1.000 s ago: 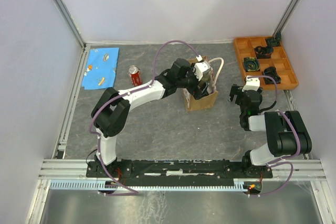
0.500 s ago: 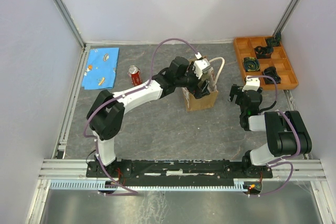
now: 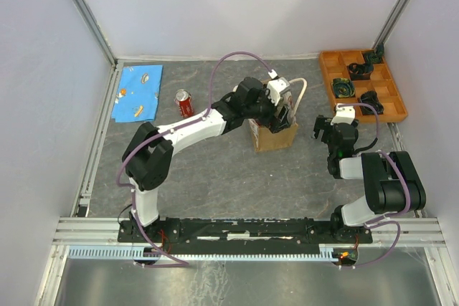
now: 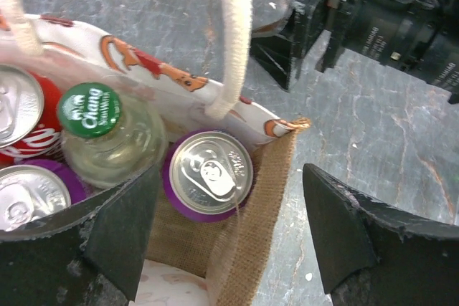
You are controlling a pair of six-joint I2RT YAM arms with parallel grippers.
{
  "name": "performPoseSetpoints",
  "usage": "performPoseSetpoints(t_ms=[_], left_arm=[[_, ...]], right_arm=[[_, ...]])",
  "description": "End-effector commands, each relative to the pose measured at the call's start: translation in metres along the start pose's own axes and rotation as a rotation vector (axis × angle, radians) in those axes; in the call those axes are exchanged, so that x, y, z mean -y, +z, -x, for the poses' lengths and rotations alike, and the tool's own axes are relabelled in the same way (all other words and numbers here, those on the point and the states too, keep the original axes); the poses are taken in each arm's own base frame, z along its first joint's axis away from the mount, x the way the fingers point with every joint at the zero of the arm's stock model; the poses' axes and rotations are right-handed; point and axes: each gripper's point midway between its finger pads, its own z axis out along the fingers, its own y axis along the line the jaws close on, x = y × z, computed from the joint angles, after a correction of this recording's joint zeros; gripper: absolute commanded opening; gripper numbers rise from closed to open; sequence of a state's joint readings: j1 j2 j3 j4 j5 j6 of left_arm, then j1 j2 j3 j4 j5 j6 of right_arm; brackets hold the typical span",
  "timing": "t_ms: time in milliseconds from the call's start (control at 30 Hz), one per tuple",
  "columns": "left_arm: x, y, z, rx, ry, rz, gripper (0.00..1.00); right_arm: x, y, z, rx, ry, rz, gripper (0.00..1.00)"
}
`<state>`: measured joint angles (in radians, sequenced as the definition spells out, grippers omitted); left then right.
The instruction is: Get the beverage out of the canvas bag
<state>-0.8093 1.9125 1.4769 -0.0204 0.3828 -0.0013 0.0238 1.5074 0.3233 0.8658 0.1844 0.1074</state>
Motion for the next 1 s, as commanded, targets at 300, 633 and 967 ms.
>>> performPoseSetpoints(t_ms=[300, 633, 967], left_arm=[[-0.029, -0.022, 0.053, 0.125, -0.292, 0.277, 0.76], [-0.037, -0.026, 0.033, 0.038, -0.269, 0.424, 0.76], [-0.018, -0.010, 0.021, 0.001, -0.262, 0.453, 0.83]], right_arm=[[-0.001, 0.005, 0.018, 0.051, -0.002, 0.003, 0.99], [-0.001, 0.005, 0.018, 0.051, -0.004, 0.004, 0.99], [-0.001, 0.005, 0.018, 0.052, -0.004, 0.004, 0.99]])
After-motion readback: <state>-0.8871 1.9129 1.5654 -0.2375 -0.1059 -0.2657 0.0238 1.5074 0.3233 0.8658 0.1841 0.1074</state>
